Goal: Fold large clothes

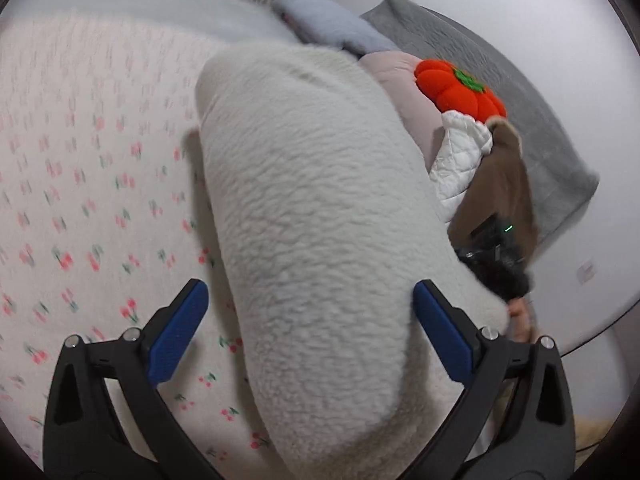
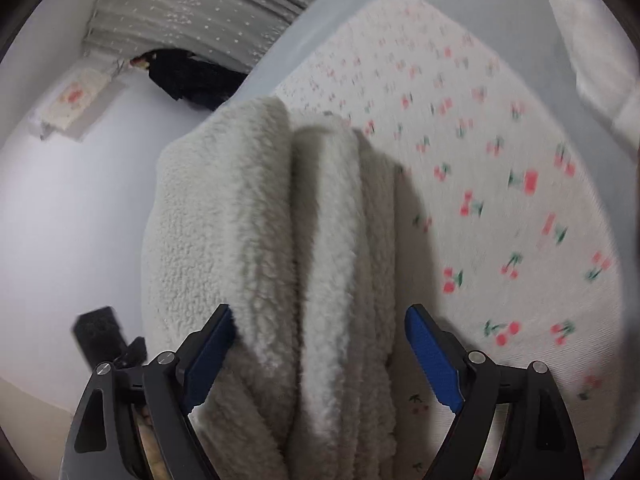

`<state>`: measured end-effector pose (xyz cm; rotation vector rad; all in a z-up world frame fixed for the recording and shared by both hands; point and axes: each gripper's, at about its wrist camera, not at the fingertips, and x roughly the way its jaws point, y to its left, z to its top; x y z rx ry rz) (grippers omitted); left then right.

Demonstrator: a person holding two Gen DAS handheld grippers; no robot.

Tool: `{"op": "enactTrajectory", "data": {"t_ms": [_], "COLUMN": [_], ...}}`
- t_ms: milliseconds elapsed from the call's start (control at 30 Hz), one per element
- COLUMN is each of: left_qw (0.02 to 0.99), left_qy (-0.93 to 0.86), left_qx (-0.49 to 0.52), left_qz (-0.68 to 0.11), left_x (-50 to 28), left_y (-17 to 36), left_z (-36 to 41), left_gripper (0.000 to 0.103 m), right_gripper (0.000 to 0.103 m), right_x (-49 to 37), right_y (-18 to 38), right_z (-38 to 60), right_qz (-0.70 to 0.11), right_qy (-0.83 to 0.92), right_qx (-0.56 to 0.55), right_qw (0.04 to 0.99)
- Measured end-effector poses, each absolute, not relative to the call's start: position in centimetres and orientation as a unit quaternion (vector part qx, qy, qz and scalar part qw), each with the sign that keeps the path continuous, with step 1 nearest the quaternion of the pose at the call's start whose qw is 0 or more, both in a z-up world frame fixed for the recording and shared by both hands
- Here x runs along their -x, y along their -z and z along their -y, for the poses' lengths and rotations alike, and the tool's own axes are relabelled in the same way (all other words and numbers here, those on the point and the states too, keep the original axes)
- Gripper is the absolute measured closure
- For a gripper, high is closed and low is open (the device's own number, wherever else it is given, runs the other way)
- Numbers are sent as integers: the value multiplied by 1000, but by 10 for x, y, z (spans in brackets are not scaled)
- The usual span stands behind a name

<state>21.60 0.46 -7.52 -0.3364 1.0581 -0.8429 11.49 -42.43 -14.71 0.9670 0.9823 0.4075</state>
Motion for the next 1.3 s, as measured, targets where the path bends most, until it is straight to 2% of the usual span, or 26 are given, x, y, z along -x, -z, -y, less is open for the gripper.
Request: {"op": "enactTrajectory", "data": {"t_ms": [67,133,167,200,233,300,400,633,767,833,933,967,1000,1167,1300], "left_qw": [693,634,616,606,602,611,649,725,763,764,761,764,773,821,848], "left_qy": [418,440,448,456,461,462,459,427,385,352,337,341,337,337,297], "left_qx": [230,283,303,315,327,329,297,278,254,257,268,271,265,199,147], "left_qz": [-541,-569,-573,-571,-565,-553,-529,-464,-454,-475,-486,-476,-467,-417,-414], "left_x": [-233,-242,-245,-247,-247,-242,-232,-240,-245,-248,-244,-239,-238,-219,-218], "left_y": [102,126,136,143,147,142,118,60,54,69,87,85,81,41,27], "left_z": [-7,-4,-2,-1,-2,-5,-12,-63,-90,-99,-110,-112,-116,-99,-91], "left_gripper": [1,0,0,0,0,8,18,23,23,23,23,23,23,23,22], "right_gripper": [12,16,21,30,33,42,45,45,45,43,29,22,21,21,21], "right_x": [-117,-117,-114,-114,-112,-106,-107,-138,-181,-194,-215,-212,-208,-171,-136], "right_y": [164,165,164,166,167,160,143,92,93,103,139,147,149,119,85], "right_z": [427,427,426,425,425,419,408,356,319,312,306,312,317,333,324], "right_qz": [-440,-434,-435,-431,-426,-412,-391,-377,-374,-390,-459,-453,-446,-422,-408], "right_qy": [-207,-215,-219,-228,-235,-242,-255,-293,-304,-288,-219,-215,-216,-181,-176], "right_qx": [-480,-483,-485,-494,-506,-514,-497,-451,-436,-422,-388,-388,-393,-359,-314], "right_qw": [730,730,727,720,712,712,732,754,760,766,769,773,774,813,839]}}
